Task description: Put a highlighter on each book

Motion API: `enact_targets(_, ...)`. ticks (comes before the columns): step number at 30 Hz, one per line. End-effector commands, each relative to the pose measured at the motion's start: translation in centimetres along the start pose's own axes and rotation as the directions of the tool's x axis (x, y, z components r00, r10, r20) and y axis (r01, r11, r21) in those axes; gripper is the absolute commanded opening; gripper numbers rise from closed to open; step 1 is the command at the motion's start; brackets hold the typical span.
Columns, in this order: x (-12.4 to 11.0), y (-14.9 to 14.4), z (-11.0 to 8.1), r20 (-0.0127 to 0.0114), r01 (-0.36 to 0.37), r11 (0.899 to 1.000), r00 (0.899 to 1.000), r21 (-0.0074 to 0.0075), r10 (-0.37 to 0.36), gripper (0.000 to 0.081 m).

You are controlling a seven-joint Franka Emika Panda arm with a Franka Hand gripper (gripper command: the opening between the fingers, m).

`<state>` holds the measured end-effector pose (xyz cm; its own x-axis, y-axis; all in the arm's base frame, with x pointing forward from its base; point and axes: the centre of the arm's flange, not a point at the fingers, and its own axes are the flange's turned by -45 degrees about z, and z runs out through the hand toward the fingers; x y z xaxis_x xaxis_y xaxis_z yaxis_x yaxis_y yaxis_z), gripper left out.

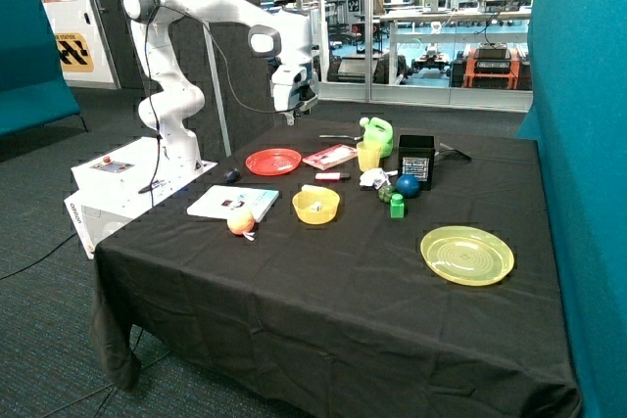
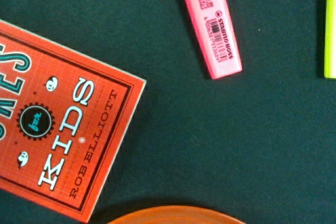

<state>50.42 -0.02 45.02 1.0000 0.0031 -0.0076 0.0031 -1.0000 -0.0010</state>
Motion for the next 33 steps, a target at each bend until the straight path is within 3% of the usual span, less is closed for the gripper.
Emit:
enact_targets(1, -0.4, 0.0, 0.0, -0.0074, 0.14, 0.99, 0.99, -0.0021, -0.14, 0.0808)
enact_targets(2, 0.1, 0.0, 0.3, -0.0073, 0.187, 0.982, 0.982, -0.0024, -0.187, 0.0808)
enact_targets(3, 0.3, -0.1, 0.4, -0.0073, 0.191, 0.982, 0.981, -0.0025, -0.191, 0.0808)
enact_targets(4, 0.5, -0.1, 0.5, -0.0073, 0.192, 0.981, 0.981, -0.0025, -0.192, 0.0677)
enact_targets(5, 0.6, -0.1, 0.5, -0.0073, 0.198, 0.98, 0.98, -0.0025, -0.198, 0.0466)
enact_targets(6, 0.8, -0.1, 0.6, -0.0073, 0.201, 0.98, 0.98, -0.0025, -0.201, 0.0361)
enact_targets(8, 1.0, 0.0, 0.7, -0.0072, 0.206, 0.979, 0.978, -0.0026, -0.206, 0.0282)
enact_targets(16, 1.8, 0.2, 1.6, -0.0073, 0.201, 0.98, 0.98, -0.0025, -0.201, 0.0259)
enact_targets(33, 4.1, -0.6, 5.4, -0.0073, 0.173, 0.985, 0.985, -0.0023, -0.173, 0.0346)
